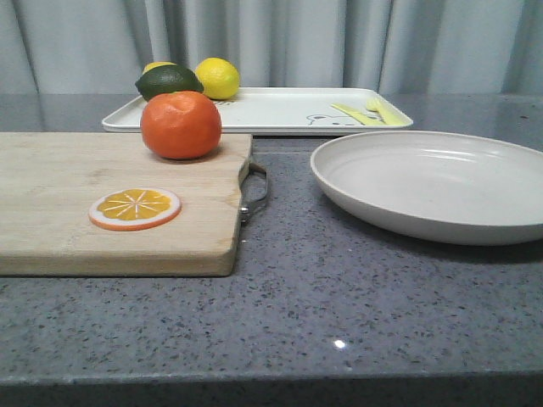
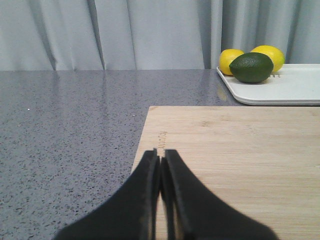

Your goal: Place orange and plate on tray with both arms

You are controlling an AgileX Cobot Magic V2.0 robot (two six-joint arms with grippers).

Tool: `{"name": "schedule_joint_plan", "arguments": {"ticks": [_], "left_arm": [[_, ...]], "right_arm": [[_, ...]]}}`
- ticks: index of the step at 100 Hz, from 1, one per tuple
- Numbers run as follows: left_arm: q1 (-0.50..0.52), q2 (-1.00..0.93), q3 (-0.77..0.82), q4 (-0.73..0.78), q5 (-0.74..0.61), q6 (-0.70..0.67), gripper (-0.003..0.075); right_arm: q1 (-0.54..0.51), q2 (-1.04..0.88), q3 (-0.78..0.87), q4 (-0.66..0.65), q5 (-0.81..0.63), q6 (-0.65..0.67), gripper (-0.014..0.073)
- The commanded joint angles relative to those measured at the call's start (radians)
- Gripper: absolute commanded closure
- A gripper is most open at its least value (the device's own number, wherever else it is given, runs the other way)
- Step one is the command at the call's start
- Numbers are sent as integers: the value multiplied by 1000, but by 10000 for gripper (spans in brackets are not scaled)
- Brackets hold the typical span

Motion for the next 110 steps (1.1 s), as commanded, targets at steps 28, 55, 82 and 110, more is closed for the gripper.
{"name": "schedule_joint_plan", "arguments": {"ticks": [28,55,82,110], "left_arm": [[3,-31,23,-3,-177,-6,739],[3,-31,23,-3,-184,-6,739],[3,-31,23,-3,-184,-6,738],[3,-31,23,-5,-184,-6,738]], "right_arm": [[-7,-21,0,-14,-80,-3,662],[-7,-21,0,-14,-80,-3,662],[-7,-21,0,-14,-88,-3,662],[-7,-21,-1,-14,-108,-3,662]]}}
